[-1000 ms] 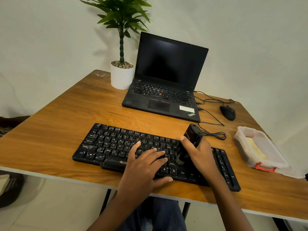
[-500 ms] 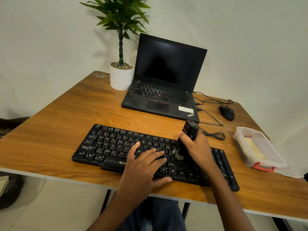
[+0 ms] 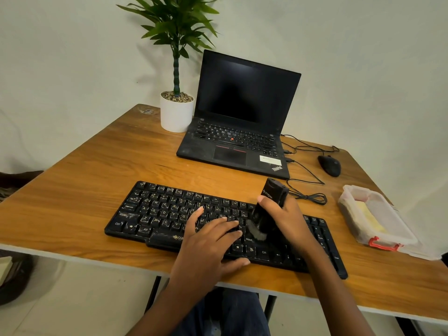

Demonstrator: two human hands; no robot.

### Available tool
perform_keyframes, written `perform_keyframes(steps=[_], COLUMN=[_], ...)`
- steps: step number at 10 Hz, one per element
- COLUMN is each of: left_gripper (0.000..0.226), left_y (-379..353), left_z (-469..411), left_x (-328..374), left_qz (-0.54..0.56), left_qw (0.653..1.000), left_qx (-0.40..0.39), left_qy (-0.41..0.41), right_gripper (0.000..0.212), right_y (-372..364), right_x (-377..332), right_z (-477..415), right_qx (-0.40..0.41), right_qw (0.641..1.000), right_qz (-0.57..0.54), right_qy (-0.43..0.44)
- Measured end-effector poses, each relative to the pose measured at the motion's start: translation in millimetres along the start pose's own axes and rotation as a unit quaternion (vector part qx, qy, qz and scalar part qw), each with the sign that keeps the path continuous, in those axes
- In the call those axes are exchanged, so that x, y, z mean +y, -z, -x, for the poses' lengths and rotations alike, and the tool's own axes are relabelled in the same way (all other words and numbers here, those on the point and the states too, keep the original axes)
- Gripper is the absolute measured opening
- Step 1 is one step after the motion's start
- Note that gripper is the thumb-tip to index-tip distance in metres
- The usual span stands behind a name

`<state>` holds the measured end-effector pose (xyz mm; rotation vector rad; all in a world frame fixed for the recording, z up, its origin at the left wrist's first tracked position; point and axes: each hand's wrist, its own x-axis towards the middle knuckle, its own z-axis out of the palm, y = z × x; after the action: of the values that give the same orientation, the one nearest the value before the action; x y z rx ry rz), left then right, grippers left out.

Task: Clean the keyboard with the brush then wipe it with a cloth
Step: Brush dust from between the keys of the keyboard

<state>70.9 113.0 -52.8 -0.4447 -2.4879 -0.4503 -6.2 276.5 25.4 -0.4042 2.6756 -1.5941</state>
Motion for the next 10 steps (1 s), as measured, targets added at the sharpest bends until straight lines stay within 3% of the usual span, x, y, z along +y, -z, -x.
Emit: perform_keyframes(steps=[2,4,5,7,8,10], left_gripper=[0.051,0.051,0.051,0.051,0.051,0.052], left_y=[0.1,-0.6,-1.2,-1.1,-0.7,-1.4], left_z=[-0.5,-1.1,-0.7,-1.1,-0.6,-0.4], left_x=[0.0,0.1,-0.1,0.4,0.0,0.0], left_qz=[-0.004,-0.003,0.000,0.000,-0.002,0.002], left_qw=[1.000,1.000,1.000,1.000,1.000,1.000], left_qx=[-0.004,0.007,0.011,0.010,0.007,-0.003], left_qy=[0.000,-0.001,-0.003,-0.001,-0.003,0.007], right_gripper=[0.019,0.021,0.021,0.016,0.020,0.022], right_y=[-3.2,3.4,-0.2,1.5,-3.1,-5.5], right_x=[5.1,1.2,0.1,-3.7,-3.2,0.3], right_z=[-1.6,-2.8,-4.4,1.3,-4.0,-3.6], right_qx=[0.031,-0.020,0.005,-0.030,0.032,0.010], right_qw=[0.998,0.999,0.998,0.999,0.997,0.999], right_qz=[0.044,0.022,0.047,0.033,0.058,0.040], right_qy=[0.033,0.012,0.036,0.015,0.035,0.007])
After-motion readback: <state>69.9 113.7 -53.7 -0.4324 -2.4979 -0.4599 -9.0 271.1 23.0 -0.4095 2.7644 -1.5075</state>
